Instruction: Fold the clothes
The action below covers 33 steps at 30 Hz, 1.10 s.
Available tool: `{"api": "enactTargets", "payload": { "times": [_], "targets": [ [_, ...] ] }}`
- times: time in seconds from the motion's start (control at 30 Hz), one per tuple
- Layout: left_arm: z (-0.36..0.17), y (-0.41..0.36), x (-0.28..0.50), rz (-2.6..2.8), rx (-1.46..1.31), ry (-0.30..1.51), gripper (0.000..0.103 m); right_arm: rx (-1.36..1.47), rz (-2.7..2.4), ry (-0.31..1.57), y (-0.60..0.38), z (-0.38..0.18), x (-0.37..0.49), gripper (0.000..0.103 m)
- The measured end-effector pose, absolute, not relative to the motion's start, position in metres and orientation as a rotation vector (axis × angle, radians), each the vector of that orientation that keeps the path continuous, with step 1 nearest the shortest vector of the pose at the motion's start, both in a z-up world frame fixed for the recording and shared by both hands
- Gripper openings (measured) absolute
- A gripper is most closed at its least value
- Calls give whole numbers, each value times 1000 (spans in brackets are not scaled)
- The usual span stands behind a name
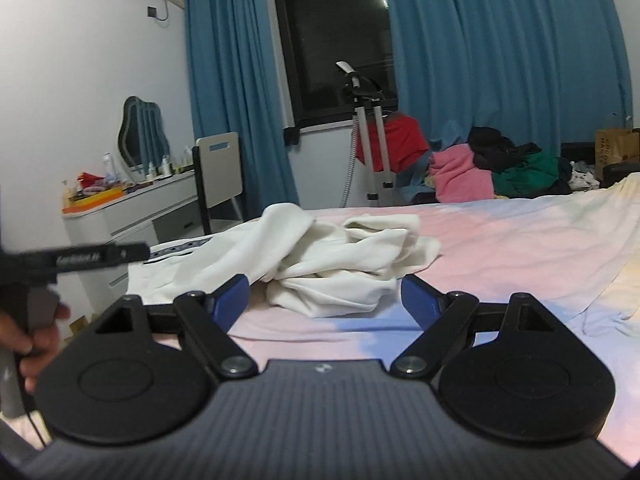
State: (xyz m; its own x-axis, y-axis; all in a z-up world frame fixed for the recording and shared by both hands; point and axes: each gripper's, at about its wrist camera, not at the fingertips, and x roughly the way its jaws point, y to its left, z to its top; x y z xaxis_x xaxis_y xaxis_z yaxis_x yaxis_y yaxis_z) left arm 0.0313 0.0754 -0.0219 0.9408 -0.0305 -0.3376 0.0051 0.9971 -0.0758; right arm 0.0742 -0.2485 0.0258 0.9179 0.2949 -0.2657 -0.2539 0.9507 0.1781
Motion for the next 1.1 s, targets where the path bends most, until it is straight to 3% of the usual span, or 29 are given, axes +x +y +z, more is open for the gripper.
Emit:
{"api": "enactTargets", "payload": {
  "times": [0.23, 0.37, 0.77, 0.93, 1.0, 1.1],
  "targets": [
    [-40, 71, 53, -31, -17, 385, 101, 163, 255, 288, -252, 24, 73, 85],
    [-52, 70, 72, -76, -16, 426, 95, 175, 203, 309, -248, 22, 75, 85],
    [-32, 2, 254, -114, 71, 468, 91, 219, 87, 410, -277, -7, 122, 84],
    [-46, -29, 346, -61, 93, 587, 77, 248, 3, 463, -302, -29, 163, 84],
    [-52, -31, 371, -57, 71, 623, 45, 279, -6, 481, -309, -40, 177, 84],
    [-52, -23, 379, -67, 21, 627, 30, 311, -15, 518, -311, -55, 191, 84]
  ]
}}
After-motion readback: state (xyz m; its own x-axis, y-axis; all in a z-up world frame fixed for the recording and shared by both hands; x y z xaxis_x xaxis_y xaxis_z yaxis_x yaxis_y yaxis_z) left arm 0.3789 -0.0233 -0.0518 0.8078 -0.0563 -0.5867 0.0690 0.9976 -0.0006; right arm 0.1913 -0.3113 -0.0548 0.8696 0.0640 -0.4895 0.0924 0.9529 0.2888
